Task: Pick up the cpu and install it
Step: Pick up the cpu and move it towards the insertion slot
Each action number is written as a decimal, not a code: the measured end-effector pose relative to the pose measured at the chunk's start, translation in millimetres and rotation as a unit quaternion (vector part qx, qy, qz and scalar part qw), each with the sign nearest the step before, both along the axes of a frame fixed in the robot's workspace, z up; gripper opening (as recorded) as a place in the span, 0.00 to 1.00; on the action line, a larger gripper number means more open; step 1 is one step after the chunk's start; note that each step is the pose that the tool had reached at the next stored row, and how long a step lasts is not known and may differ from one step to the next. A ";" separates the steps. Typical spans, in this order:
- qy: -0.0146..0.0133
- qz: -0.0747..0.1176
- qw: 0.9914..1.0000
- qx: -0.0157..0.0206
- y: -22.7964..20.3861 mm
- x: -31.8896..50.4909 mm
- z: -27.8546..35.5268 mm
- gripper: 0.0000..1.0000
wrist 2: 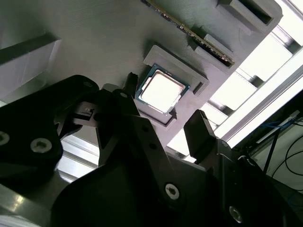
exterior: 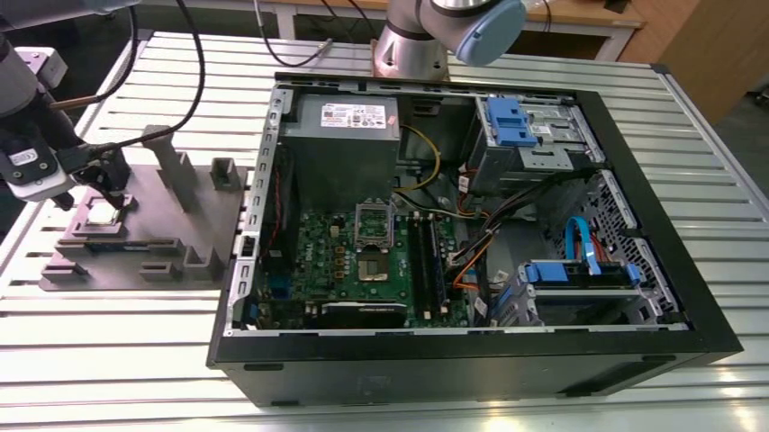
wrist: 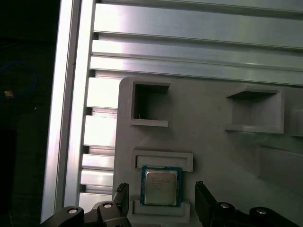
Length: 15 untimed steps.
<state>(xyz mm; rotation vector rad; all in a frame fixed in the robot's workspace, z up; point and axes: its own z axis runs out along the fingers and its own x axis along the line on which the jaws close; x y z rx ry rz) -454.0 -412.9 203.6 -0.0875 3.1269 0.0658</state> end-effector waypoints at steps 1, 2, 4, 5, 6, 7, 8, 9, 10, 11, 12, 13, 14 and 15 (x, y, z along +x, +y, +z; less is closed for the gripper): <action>0.000 0.000 1.000 0.000 0.0 0.0 -1.3 0.66; 0.000 0.000 1.000 0.000 0.0 0.0 -2.7 0.66; 0.000 0.000 1.000 0.000 0.0 0.0 -4.9 0.66; 0.000 0.000 1.000 0.000 0.0 0.0 -6.0 0.66; 0.000 0.000 1.000 0.000 0.0 0.0 -7.0 0.66; 0.000 0.000 1.000 0.000 0.0 0.0 -7.9 0.66; 0.000 0.000 1.000 0.000 0.0 0.0 -8.9 0.66; 0.000 0.000 1.000 0.000 0.0 0.0 -9.8 0.66; 0.000 0.000 1.000 0.000 0.0 0.0 -10.5 0.66; 0.000 0.000 1.000 0.000 0.0 0.0 -11.0 0.66; 0.000 0.000 1.000 0.000 0.3 0.0 -11.4 0.66; 0.000 0.000 1.000 0.000 0.8 -0.1 -11.7 0.66; 0.000 0.000 1.000 0.000 1.6 0.0 -12.0 0.66; 0.000 0.000 1.000 0.000 2.4 0.0 -12.3 0.66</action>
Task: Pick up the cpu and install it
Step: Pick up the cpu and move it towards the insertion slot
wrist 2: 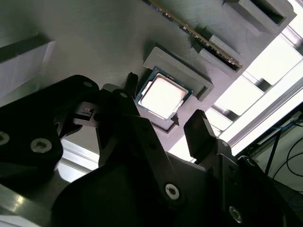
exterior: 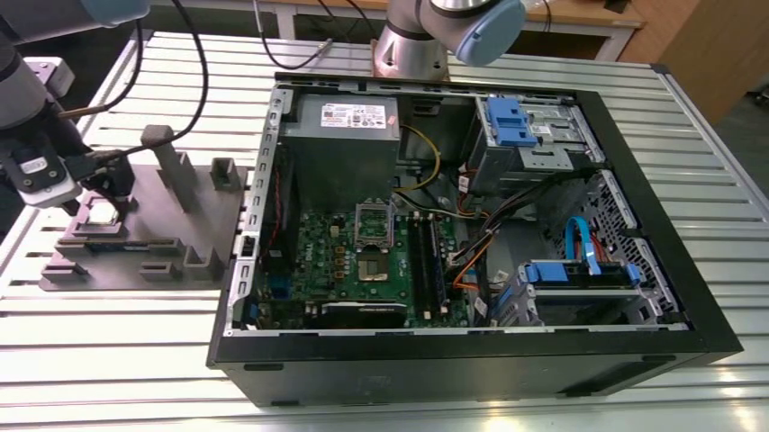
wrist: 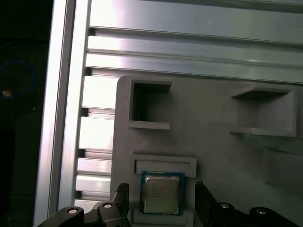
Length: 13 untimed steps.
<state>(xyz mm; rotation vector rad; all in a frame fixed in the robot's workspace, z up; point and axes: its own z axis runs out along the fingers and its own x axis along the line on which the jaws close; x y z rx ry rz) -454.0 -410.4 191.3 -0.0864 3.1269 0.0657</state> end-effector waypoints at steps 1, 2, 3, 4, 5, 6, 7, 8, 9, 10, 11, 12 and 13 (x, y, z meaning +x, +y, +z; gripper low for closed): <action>0.000 0.000 1.000 0.000 0.8 0.0 -0.4 0.66; 0.000 0.000 1.000 0.000 1.3 0.0 -0.9 0.66; 0.000 0.000 1.000 0.000 1.2 0.0 -1.4 0.66; 0.000 -0.001 1.000 0.000 1.2 0.0 -1.9 0.66; 0.000 -0.003 1.000 0.000 1.2 0.0 -2.6 0.66; 0.000 -0.004 1.000 0.000 1.3 0.0 -3.1 0.66; 0.000 -0.006 1.000 0.000 1.3 -0.1 -3.6 0.66; 0.000 -0.007 1.000 0.000 1.3 -0.1 -4.0 0.66; 0.000 -0.007 1.000 0.000 1.3 -0.1 -4.4 0.66; 0.000 -0.007 1.000 0.000 1.3 -0.1 -5.0 0.66; 0.000 -0.007 1.000 0.000 1.3 -0.1 -5.6 0.66; 0.000 -0.007 1.000 0.000 1.3 -0.2 -6.2 0.66; 0.000 -0.007 1.000 0.000 1.3 -0.2 -6.8 0.66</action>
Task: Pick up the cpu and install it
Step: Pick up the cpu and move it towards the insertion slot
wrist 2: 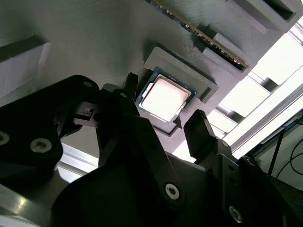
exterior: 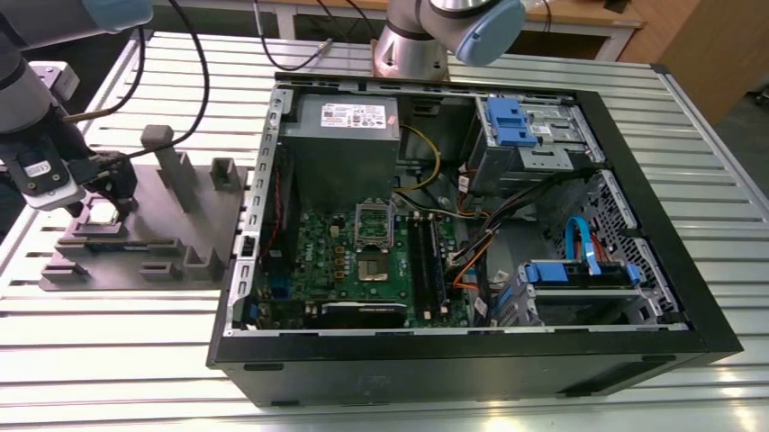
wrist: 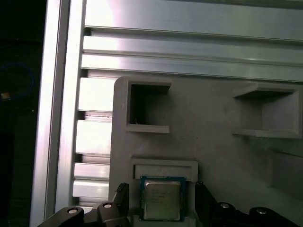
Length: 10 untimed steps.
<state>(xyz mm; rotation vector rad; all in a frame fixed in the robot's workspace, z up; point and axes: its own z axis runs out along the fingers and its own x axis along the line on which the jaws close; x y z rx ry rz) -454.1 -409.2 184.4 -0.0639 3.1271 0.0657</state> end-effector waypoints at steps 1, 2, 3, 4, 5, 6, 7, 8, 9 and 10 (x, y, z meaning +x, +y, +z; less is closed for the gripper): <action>0.000 0.000 1.000 0.000 0.0 -0.1 -0.5 0.66; 0.000 0.000 1.000 0.000 0.0 -0.1 -1.0 0.66; 0.000 0.000 1.000 0.000 0.0 -0.1 -1.6 0.66; 0.000 0.000 1.000 0.000 0.0 -0.1 -2.4 0.66; 0.000 0.000 1.000 0.000 0.1 -0.1 -2.7 0.66; 0.000 0.000 1.000 0.000 0.1 -0.1 -2.8 0.66; 0.000 0.000 1.000 0.000 0.1 -0.1 -2.9 0.66; 0.000 0.000 1.000 0.000 0.1 -0.1 -3.0 0.66; 0.000 0.000 1.000 0.000 0.1 -0.1 -3.1 0.66; 0.000 0.000 1.000 0.000 0.1 -0.1 -3.2 0.66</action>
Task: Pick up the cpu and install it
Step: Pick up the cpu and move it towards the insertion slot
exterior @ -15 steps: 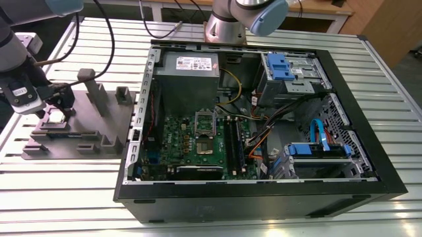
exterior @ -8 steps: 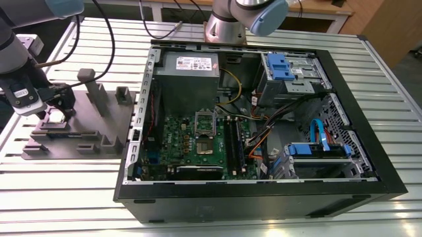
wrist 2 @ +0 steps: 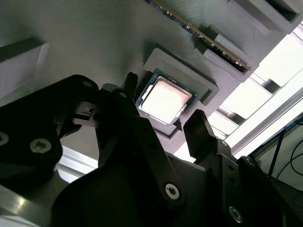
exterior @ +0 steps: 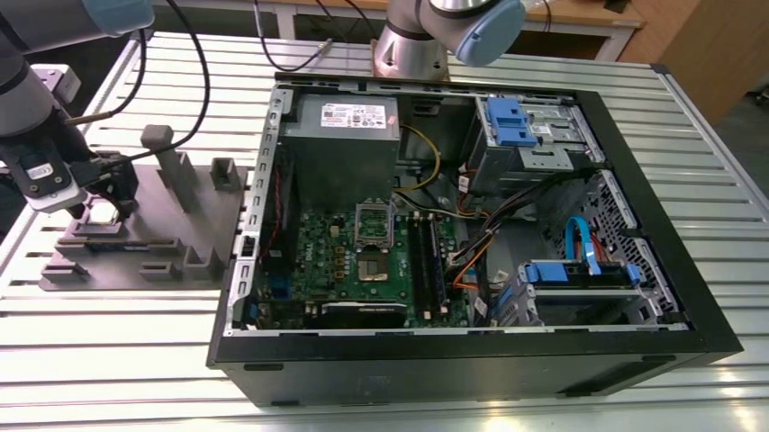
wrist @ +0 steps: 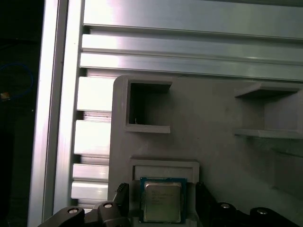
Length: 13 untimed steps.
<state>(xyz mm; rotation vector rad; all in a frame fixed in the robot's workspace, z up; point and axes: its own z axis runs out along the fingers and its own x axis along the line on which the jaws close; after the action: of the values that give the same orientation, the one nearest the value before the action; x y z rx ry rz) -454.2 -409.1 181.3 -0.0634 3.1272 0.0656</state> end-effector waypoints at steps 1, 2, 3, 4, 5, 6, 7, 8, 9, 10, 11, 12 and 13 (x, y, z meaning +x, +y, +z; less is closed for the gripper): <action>0.000 0.000 1.000 0.000 0.0 0.0 -0.1 0.66; 0.000 0.000 1.000 0.000 0.0 0.0 -0.1 0.66; 0.000 0.000 1.000 0.000 0.0 0.0 -0.2 0.66; 0.000 0.000 1.000 0.000 0.0 0.0 -0.2 0.65; 0.000 0.000 1.000 0.000 0.0 0.0 -0.2 0.58; 0.000 0.000 1.000 0.000 0.0 0.0 -0.3 0.58; 0.000 0.000 1.000 0.000 0.0 0.0 -0.4 0.52; 0.000 0.000 1.000 0.000 0.0 0.0 -0.5 0.52; 0.000 0.000 1.000 0.000 0.0 0.0 -0.5 0.52; 0.000 0.000 1.000 0.000 0.0 0.0 -0.6 0.52; 0.000 0.000 1.000 0.000 -0.1 0.0 -0.6 0.52; 0.000 0.000 1.000 0.000 -0.4 -0.1 -0.6 0.52; 0.000 0.000 1.000 0.000 -0.8 0.0 -0.6 0.52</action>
<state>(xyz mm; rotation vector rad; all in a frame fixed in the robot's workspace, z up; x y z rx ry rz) -454.2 -409.9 180.6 -0.0633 3.1271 0.0657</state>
